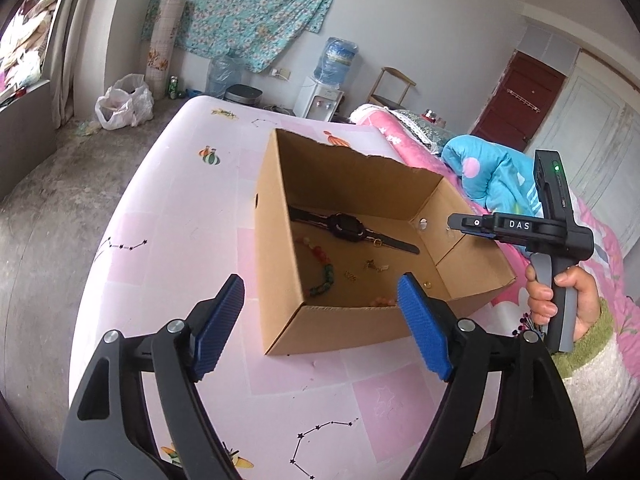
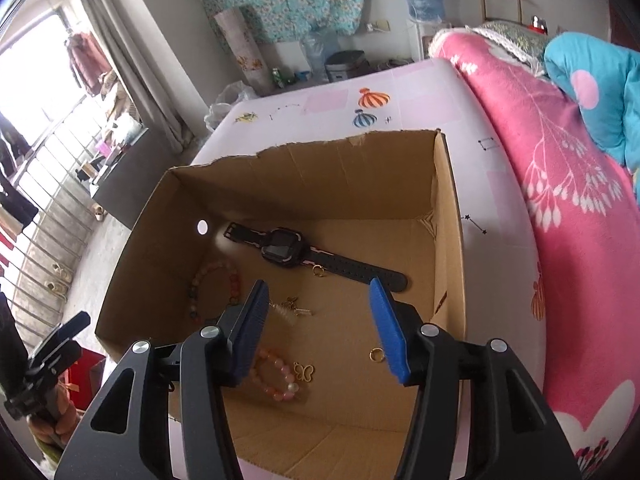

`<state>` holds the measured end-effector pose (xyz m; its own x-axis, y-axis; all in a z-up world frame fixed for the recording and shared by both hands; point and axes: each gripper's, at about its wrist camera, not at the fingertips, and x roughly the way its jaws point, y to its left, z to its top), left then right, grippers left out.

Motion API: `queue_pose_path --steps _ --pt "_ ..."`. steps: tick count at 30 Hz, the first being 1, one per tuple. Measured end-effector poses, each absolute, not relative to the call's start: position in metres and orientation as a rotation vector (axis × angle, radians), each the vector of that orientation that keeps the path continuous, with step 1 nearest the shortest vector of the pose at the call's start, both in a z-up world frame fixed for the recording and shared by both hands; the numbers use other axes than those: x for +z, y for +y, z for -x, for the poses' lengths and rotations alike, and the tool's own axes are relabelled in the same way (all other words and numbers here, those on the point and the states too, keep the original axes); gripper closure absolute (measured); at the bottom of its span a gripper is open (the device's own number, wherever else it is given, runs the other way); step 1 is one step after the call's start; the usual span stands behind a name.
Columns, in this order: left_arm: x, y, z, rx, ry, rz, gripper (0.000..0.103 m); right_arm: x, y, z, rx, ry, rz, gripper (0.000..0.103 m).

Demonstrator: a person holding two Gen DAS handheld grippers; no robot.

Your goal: Organize jewelry

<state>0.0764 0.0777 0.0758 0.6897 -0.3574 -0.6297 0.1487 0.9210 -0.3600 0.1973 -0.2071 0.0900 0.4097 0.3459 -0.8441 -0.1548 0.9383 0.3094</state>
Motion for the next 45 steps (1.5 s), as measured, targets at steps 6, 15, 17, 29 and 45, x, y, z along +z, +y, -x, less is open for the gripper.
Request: queue_pose_path --steps 6,15,17,29,45 --pt "0.071 0.078 -0.080 -0.277 0.776 0.301 0.028 0.088 -0.206 -0.199 0.340 1.135 -0.225 0.046" --pt "0.067 0.074 -0.083 -0.276 0.786 0.309 0.028 0.107 -0.187 -0.198 0.311 1.091 -0.027 0.041" --pt "0.065 0.074 -0.083 -0.280 0.790 0.318 0.027 0.095 -0.181 -0.204 0.292 1.162 0.053 0.041" --pt "0.069 0.075 -0.083 -0.265 0.764 0.287 0.027 0.118 -0.169 -0.202 0.272 1.101 0.215 0.037" --pt "0.142 0.012 -0.058 -0.546 0.391 0.164 0.027 0.196 -0.191 -0.181 0.696 1.111 -0.410 0.036"
